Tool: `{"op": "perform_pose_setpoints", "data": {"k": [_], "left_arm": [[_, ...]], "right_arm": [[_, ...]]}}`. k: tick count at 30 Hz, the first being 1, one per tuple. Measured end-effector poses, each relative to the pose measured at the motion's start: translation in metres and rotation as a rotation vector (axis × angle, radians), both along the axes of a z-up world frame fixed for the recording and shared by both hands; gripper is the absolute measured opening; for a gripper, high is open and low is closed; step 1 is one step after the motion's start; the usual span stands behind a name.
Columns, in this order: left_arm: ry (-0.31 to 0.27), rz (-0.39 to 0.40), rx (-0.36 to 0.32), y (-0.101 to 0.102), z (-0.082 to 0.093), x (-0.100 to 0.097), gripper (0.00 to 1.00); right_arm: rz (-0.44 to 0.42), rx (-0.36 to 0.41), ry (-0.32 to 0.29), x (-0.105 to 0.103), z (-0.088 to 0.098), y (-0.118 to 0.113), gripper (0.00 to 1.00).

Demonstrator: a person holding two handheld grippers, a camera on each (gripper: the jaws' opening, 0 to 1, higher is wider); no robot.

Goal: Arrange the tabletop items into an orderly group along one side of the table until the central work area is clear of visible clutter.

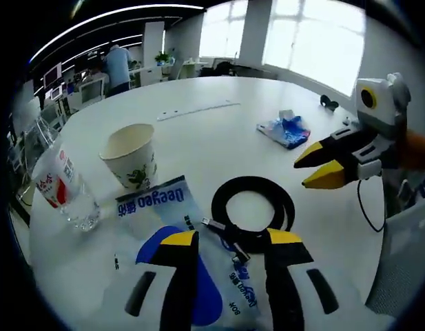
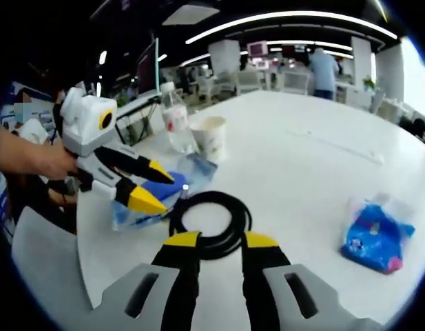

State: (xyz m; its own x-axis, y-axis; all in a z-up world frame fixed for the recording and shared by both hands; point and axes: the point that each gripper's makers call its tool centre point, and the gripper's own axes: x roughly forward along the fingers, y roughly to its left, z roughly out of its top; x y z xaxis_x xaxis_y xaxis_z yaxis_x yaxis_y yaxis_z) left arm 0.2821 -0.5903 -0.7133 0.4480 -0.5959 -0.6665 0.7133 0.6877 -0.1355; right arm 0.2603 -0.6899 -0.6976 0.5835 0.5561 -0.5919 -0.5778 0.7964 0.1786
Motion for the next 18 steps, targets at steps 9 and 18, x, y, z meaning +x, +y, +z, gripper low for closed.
{"op": "perform_pose_setpoints", "data": {"k": [9, 18], "left_arm": [[0.043, 0.017, -0.016, -0.008, -0.011, 0.003, 0.34], [0.072, 0.042, -0.018, -0.012, -0.019, 0.007, 0.31]], "right_arm": [[-0.007, -0.013, 0.029, 0.002, -0.013, -0.002, 0.19], [-0.016, -0.026, 0.069, 0.006, -0.028, 0.0, 0.19]]}}
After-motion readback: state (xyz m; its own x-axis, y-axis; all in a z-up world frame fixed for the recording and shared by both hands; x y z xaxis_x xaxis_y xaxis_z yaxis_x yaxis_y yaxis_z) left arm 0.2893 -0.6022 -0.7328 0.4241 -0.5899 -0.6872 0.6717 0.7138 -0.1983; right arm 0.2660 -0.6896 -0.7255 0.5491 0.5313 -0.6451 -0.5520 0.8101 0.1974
